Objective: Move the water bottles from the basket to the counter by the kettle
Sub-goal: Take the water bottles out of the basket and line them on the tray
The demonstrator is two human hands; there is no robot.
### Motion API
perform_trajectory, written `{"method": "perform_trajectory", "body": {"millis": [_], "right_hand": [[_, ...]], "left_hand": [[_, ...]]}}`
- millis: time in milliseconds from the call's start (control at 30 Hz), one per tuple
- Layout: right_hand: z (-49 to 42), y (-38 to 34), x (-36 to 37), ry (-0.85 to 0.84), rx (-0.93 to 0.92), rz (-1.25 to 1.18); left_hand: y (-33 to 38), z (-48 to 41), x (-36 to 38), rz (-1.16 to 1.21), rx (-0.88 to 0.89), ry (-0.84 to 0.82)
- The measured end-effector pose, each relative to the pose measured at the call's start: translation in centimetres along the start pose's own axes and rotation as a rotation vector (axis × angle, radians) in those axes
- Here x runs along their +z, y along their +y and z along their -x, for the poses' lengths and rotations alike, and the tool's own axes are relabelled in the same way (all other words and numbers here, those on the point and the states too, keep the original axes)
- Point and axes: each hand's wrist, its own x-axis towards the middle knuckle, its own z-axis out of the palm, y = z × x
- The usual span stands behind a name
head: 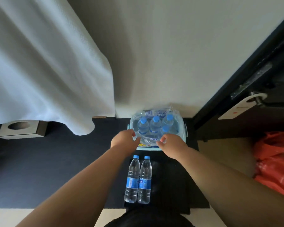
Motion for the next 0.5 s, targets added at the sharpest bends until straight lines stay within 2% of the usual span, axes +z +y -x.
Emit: {"method": "perform_trajectory", "body": {"millis": [233, 500], "right_hand": [[-2.6, -1.8, -3.8, 0.085, 0.007, -0.007], [-6.9, -3.9, -4.0, 0.159, -0.003, 0.118]], "left_hand": [[3.1, -2.3, -3.6, -0.009, 0.046, 0.05], [4.3, -6.3, -1.7, -0.048, 0.122, -0.008]]}}
